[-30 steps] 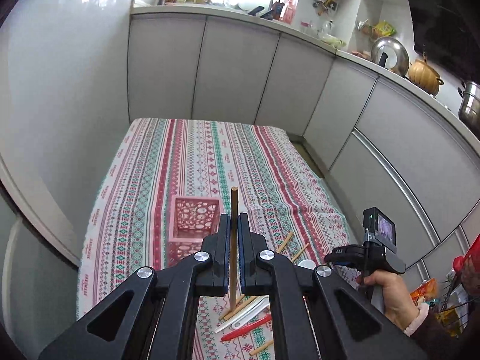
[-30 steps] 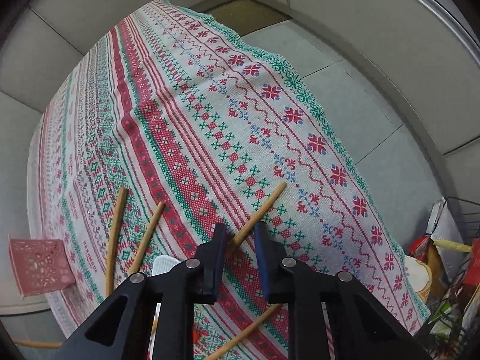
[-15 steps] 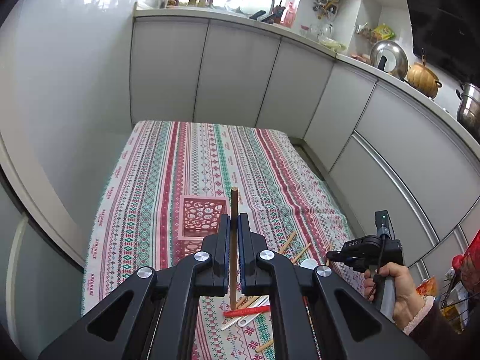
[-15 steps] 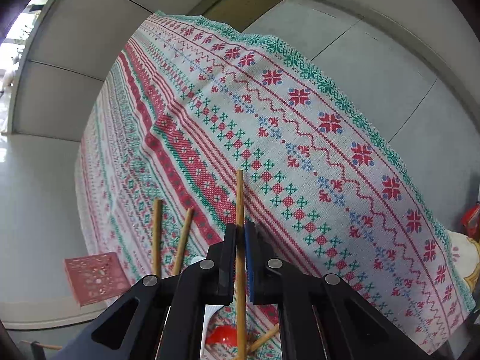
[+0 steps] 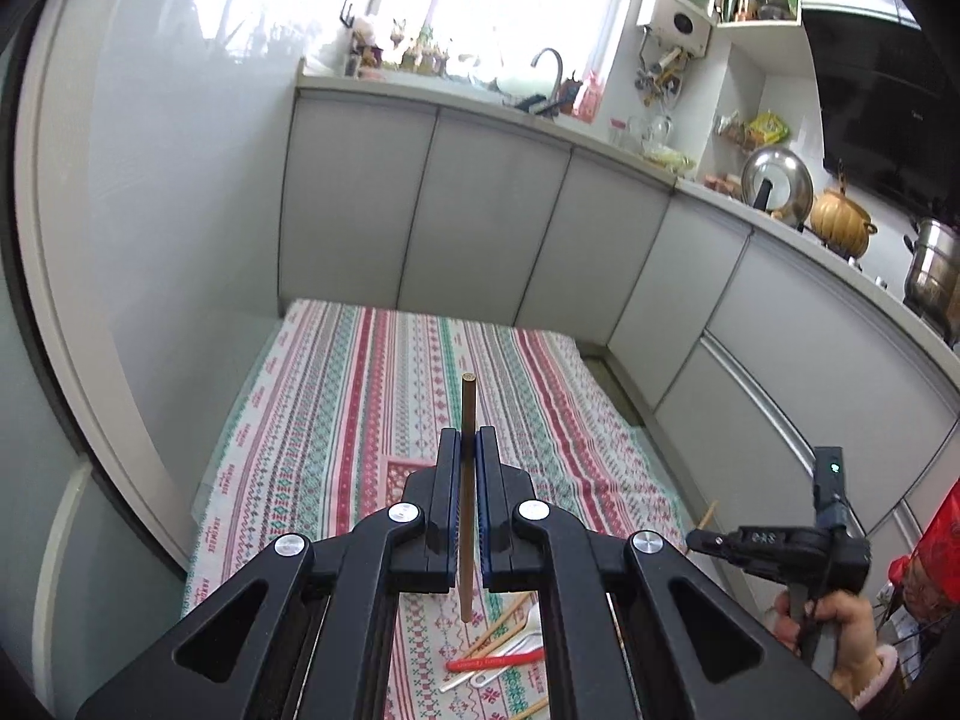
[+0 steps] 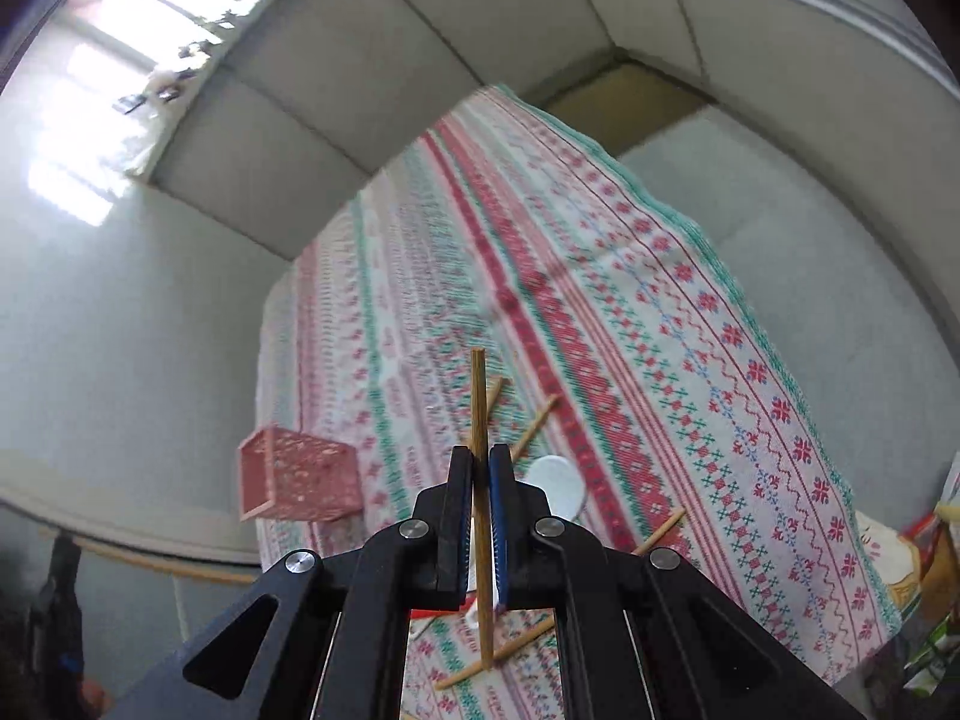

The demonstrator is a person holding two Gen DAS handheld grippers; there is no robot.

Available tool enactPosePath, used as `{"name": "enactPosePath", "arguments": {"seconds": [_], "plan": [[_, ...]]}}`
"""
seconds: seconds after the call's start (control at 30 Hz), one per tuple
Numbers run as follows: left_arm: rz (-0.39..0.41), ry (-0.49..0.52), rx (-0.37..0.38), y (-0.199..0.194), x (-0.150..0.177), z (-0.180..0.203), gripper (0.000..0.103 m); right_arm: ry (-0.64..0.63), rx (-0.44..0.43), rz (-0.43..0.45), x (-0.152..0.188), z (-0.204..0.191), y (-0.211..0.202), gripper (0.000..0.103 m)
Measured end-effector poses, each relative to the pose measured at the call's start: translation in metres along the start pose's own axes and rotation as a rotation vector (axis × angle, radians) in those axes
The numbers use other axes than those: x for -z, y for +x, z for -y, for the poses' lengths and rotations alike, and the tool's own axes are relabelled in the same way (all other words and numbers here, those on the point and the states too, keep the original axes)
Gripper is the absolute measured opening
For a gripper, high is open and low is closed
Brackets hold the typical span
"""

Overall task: Organize utensils
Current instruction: 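Lower the chopstick into the pink basket and open the left tool while the right tool carries its chopstick over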

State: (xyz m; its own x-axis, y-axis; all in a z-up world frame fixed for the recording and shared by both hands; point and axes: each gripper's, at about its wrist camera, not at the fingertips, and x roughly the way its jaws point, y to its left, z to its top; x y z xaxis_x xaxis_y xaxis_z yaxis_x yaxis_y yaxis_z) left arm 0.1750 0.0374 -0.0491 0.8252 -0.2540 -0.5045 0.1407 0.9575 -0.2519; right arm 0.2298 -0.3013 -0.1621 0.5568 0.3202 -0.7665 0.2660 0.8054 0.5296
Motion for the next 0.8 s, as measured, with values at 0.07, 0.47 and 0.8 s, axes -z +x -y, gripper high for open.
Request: {"name": "enactPosePath", "arguments": {"seconds": [0.07,0.47,0.8], "plan": [[0.032,-0.015,-0.013,-0.005,-0.004,-0.002,0.004,-0.047,-0.022,0.033,0.005,-0.015,-0.016,0.006],[0.158,-0.084,-0.073,0.005,-0.026,-0.022,0.005,-0.184,-0.101,0.189,0.015,-0.073,-0.060,0.006],[0.232,-0.079,-0.082,0.025,-0.034,-0.033,0.005,-0.190,-0.121,0.192,0.014,-0.084,-0.053,0.006]]}}
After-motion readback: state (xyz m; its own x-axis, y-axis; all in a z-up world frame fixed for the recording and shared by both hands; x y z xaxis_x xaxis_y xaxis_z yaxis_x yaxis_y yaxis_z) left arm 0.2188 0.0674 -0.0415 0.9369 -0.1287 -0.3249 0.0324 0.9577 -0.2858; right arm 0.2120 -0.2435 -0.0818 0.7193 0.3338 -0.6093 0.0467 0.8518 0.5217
